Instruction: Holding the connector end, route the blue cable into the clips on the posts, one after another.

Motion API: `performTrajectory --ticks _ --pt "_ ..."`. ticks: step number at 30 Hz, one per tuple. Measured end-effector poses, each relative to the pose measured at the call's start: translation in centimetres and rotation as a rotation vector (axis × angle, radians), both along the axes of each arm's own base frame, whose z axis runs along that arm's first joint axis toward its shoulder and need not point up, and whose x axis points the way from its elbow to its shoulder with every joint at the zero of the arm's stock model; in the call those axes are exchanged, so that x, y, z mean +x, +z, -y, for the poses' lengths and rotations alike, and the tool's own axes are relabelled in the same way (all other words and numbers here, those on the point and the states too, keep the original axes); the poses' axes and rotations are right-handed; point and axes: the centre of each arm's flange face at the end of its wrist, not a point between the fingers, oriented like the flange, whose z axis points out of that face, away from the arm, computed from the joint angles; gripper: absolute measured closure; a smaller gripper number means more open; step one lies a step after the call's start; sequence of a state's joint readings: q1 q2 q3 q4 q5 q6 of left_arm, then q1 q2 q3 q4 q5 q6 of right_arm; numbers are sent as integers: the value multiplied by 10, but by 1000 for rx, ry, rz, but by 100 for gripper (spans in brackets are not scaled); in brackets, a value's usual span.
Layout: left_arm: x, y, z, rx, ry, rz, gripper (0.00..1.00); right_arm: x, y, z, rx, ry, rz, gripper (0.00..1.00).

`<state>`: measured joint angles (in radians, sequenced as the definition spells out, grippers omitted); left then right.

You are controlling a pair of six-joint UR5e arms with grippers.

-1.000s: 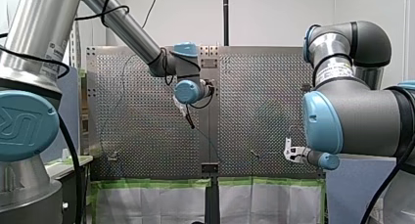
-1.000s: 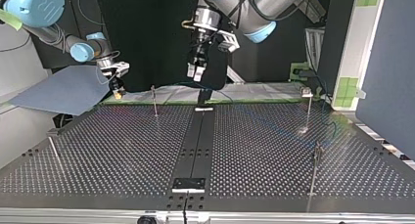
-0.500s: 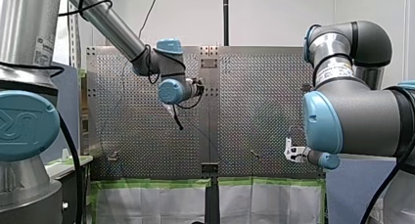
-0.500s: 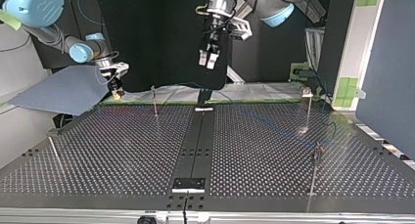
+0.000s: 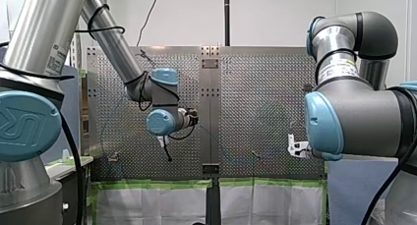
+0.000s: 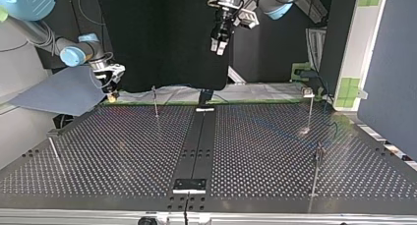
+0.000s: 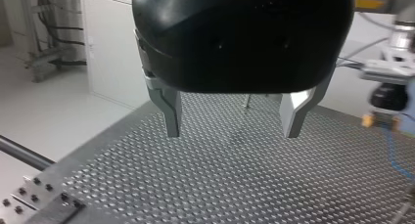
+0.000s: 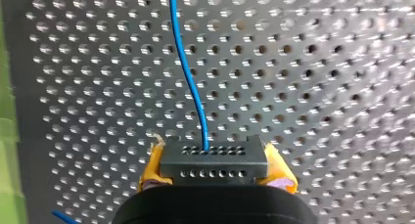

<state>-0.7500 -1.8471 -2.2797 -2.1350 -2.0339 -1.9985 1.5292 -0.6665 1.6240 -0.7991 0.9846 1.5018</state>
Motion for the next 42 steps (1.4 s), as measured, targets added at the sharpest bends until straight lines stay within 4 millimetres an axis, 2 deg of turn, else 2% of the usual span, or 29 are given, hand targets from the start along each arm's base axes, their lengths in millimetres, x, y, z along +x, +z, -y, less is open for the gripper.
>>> performTrajectory --ticks 9,16,23,42 --pt "-30 -34 -26 92 -14 -65 0 8 53 0 -42 31 -69 100" --pt "-56 -53 -49 181 -27 -109 0 14 80 -9 -21 35 -70 100" --pt "-74 -63 -62 210 -66 -132 0 12 84 -11 14 5 -50 100" --pt "-75 -64 -64 228 -62 -134 0 16 85 -10 -2 6 -36 100"
